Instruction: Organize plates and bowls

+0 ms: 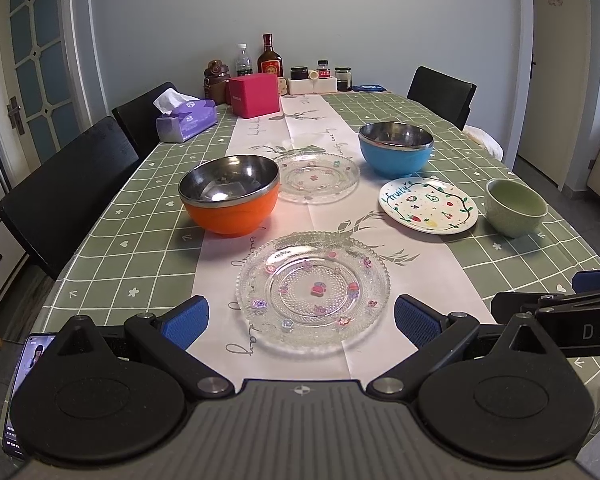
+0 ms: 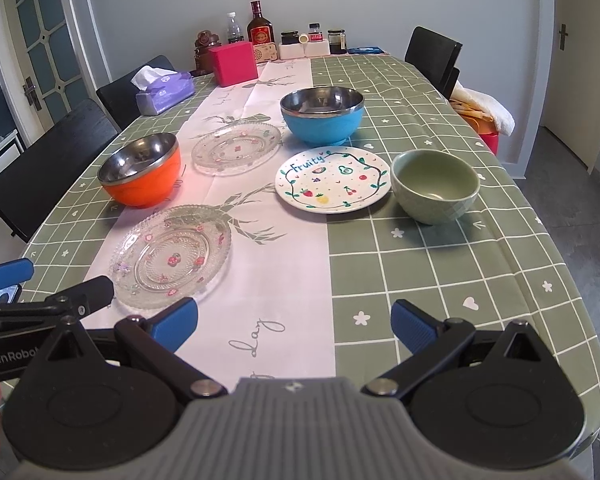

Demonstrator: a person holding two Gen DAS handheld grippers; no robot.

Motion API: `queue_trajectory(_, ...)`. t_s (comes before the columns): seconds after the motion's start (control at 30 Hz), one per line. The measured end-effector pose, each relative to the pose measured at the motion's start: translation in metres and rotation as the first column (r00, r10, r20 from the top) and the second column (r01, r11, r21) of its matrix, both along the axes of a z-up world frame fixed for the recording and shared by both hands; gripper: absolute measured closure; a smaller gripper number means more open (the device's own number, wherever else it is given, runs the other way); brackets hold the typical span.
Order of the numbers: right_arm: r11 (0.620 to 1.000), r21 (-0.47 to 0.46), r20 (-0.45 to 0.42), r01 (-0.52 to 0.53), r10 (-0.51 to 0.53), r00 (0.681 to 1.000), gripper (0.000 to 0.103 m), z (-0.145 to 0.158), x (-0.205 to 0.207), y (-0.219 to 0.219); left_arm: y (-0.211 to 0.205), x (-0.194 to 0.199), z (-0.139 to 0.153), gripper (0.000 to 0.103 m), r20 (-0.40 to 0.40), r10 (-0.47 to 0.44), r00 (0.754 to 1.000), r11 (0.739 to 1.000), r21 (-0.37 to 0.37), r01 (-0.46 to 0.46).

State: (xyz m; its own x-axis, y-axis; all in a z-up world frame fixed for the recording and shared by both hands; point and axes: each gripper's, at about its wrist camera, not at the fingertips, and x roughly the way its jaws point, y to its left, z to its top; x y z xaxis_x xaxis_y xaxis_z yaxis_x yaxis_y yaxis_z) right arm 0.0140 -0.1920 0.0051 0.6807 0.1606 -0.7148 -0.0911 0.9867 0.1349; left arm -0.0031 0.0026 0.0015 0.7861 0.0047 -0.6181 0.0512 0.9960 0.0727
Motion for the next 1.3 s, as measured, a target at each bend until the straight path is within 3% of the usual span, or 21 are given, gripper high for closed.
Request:
queue_trajectory(0.83, 1.0, -0.001, -0.015, -0.009, 0.009, 1.0, 0.002, -0.004, 0.003, 0.004, 0.009, 0.001, -0.003, 0.0, -0.013, 0.013, 1.0, 1.0, -0.028, -0.013)
queue_trajectory(1.03, 1.0, 0.013, -0.014, -0.015, 0.015, 1.0, 0.002, -0.006, 0.003, 0.003, 0.011, -0.005, -0.003, 0.0, 0.05, -0.001, 0.999, 1.0, -0.03, 0.003)
queue_trajectory(1.3, 0.997, 0.073, 0.087, -0.038, 0.031, 0.996, 0.003, -0.012, 0.003, 0.001, 0.027, 0.001, -0.002, 0.0, 0.071, -0.008, 0.997, 0.995, -0.098, 0.015)
